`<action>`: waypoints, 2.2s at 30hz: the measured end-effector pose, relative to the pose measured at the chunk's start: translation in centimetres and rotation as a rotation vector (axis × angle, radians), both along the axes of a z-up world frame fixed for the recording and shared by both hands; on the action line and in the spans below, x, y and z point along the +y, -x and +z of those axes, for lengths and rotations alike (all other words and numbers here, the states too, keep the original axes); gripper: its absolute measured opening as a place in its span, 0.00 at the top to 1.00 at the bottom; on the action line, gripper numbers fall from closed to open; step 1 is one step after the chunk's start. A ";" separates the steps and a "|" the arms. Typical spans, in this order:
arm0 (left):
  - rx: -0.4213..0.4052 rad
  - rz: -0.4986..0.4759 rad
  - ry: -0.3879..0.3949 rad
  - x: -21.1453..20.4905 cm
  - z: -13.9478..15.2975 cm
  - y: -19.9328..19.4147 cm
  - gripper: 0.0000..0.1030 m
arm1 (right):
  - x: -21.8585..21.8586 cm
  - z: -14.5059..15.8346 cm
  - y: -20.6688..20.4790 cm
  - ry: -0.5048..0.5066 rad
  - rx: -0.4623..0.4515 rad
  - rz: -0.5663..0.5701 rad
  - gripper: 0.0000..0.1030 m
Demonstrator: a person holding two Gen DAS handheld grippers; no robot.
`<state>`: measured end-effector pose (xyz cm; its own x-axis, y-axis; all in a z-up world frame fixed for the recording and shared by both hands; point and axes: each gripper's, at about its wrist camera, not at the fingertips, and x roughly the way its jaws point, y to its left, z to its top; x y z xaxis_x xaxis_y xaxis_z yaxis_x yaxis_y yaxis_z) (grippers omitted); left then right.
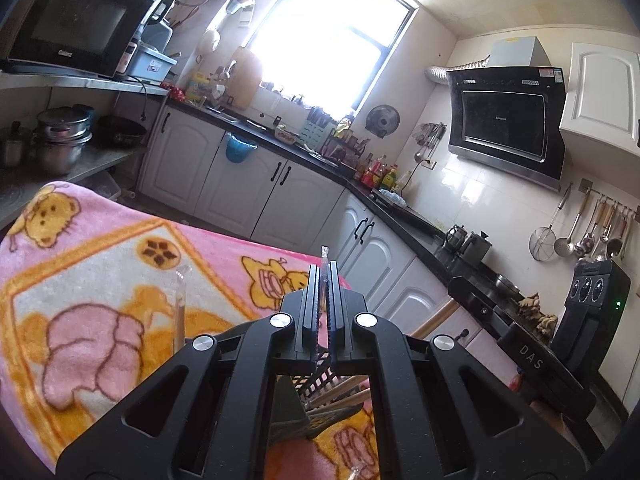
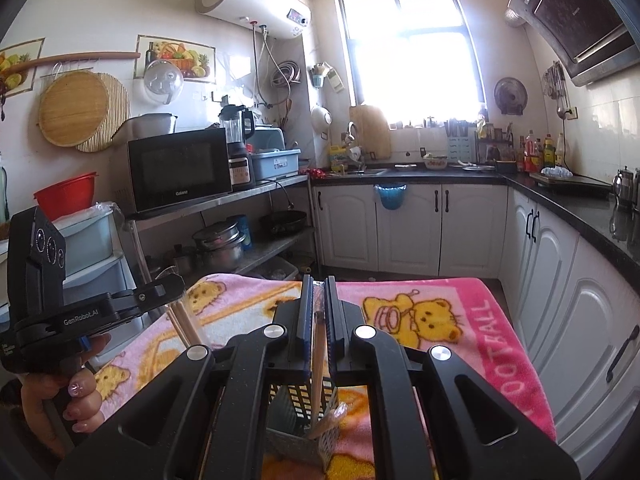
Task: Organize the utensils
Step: 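Carry the chopstick in the left tool over the caddy and release it inside, then withdraw the open left tool from the caddy back toward the chopstick pile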
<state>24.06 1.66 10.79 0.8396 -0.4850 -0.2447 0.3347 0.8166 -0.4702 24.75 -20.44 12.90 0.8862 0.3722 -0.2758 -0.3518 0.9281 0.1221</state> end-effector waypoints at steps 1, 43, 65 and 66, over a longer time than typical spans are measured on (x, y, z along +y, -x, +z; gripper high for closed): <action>0.003 0.000 0.000 0.0 -0.1 0.0 0.99 | 0.0 -0.1 0.0 -0.001 0.003 -0.001 0.90; 0.048 0.084 -0.066 3.0 -0.8 5.9 0.11 | -2.6 -2.7 5.0 0.004 0.074 -0.051 0.41; 0.066 0.073 -0.085 2.9 -2.3 9.8 0.10 | -1.7 -4.6 8.3 0.033 0.116 -0.016 0.36; 0.065 0.076 -0.089 2.9 -2.5 9.9 0.10 | -1.6 -4.7 8.4 0.037 0.118 -0.013 0.36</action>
<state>14.14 4.56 8.33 0.8541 -0.3942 -0.3394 0.2409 0.8780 -0.4135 16.30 -22.04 8.16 0.8513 0.3485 -0.3923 -0.3249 0.9371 0.1275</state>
